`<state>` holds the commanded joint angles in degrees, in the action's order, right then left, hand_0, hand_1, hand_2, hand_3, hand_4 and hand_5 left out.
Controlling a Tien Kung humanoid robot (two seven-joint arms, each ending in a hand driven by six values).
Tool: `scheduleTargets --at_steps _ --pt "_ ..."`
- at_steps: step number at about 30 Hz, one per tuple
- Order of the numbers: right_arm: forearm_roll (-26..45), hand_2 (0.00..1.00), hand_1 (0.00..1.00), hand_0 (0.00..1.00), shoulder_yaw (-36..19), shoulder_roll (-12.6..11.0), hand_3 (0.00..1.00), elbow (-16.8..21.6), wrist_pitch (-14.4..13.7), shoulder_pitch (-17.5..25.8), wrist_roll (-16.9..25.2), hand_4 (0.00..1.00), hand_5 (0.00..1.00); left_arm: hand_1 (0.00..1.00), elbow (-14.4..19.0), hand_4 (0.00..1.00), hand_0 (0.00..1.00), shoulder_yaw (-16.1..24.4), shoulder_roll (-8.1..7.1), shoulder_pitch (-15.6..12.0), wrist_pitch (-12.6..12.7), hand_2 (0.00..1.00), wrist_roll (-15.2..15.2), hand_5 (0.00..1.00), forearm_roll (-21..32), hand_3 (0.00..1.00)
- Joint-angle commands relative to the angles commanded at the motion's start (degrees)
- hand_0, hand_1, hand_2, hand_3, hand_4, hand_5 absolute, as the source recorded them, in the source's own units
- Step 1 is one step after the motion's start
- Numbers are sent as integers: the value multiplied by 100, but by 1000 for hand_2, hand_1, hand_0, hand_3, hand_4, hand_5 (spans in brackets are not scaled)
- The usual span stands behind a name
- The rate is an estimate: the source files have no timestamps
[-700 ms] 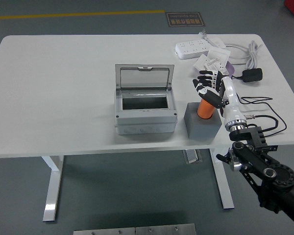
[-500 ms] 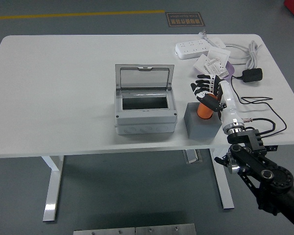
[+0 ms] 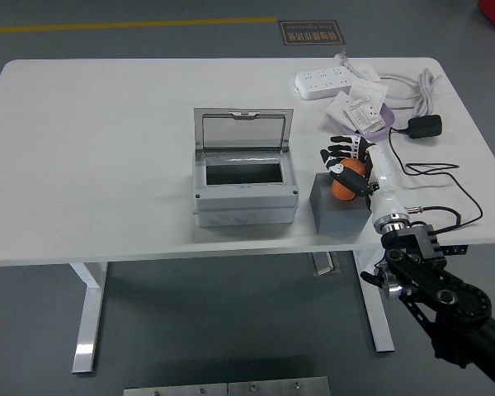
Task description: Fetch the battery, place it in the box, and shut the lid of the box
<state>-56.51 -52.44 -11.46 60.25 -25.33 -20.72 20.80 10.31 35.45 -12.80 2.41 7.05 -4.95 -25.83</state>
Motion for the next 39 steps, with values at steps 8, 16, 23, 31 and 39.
scheduleTargets --at_steps 8,16,23,31,39 --pt "38 569 601 627 16 -8 608 -66 -7 30 6 749 259 578 0 531 578 -44 -1 5 -6 547 12 2 28 562" --pt "59 568 599 614 76 10 608 -103 -14 38 2 744 257 578 0 533 578 -54 -5 11 -12 548 11 2 13 563" --pt "69 564 591 606 124 13 607 -127 -22 36 -2 743 262 578 0 533 578 -66 3 27 -13 547 17 2 20 562" --pt "106 558 588 599 128 -5 603 -149 -70 32 13 740 259 578 0 532 578 -25 5 36 -8 547 12 2 -27 562" --pt "176 515 516 538 142 -5 566 -185 -160 40 -6 641 257 578 0 533 578 -35 3 52 -5 548 26 2 -6 563"
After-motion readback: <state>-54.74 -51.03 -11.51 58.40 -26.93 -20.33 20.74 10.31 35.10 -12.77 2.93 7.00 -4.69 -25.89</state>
